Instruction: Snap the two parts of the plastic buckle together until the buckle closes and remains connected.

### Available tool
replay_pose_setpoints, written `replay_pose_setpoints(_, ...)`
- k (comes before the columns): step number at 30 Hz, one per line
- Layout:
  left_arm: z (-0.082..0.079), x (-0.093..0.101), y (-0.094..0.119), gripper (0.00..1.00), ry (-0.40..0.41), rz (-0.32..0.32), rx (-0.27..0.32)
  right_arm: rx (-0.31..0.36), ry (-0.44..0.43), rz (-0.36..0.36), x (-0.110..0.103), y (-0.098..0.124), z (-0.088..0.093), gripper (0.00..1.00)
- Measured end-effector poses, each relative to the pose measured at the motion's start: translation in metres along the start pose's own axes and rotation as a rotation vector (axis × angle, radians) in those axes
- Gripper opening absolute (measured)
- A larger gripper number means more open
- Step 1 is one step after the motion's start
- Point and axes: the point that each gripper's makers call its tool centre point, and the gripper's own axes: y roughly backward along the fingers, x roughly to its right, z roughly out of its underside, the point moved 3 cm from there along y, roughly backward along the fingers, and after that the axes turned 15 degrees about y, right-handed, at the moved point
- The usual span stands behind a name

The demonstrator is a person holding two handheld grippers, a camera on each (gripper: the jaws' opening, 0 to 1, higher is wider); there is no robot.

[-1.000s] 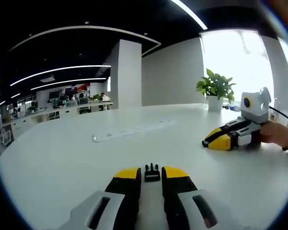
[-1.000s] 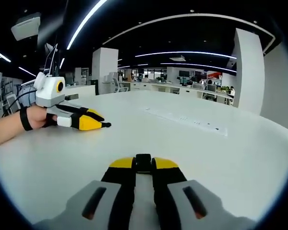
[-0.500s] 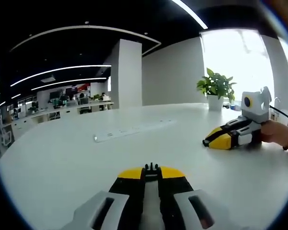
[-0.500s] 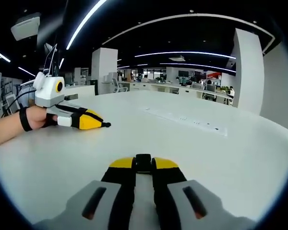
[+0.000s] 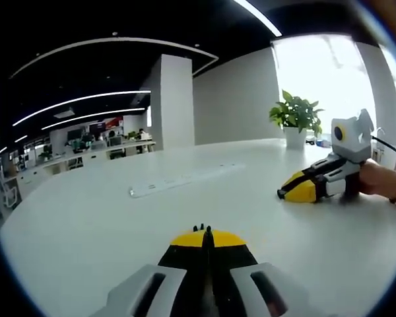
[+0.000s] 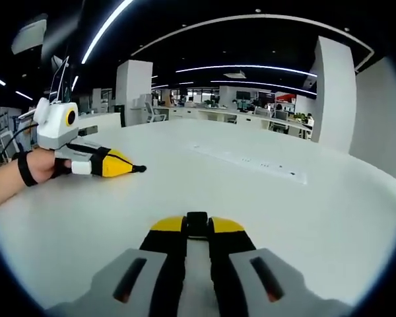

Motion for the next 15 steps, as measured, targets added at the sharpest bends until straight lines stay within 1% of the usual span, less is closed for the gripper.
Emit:
replay_pose_setpoints(3, 0.0012, 0.0021, 0.0058, 0.0, 0.014, 0.001, 0.0, 0.0, -0.003, 0.002, 0.0017, -0.0007, 0.0002, 0.12)
replay_pose_setpoints(10, 0.0062, 0.005, 0.0072, 0.0, 0.018, 0.005, -0.002, 0.007, 0.015, 0.003, 0.0022, -0.0008, 0.0, 0.12)
replay_pose_setpoints(11, 0.007, 0.0049, 0.005, 0.03, 0.017, 0.009, -0.004, 0.008, 0.017, 0.003, 0.0023, -0.0008, -0.0001, 0.12)
replay_pose_setpoints(13, 0.0087, 0.0059, 0.0036, 0.16, 0.007, 0.011, -0.006, 0.009, 0.017, 0.002, 0.0025, -0.0008, -0.0001, 0.12)
replay_pose_setpoints(14, 0.0079, 0.0053, 0.0041, 0.19, 0.003, 0.005, -0.002, 0.009, 0.017, 0.002, 0.0025, -0.0007, -0.0002, 0.12)
replay_pose_setpoints(15, 0.0084, 0.0043, 0.0037, 0.19, 0.012, 0.003, -0.005, 0.009, 0.018, 0.002, 0.0026, -0.0007, -0.0002, 0.12)
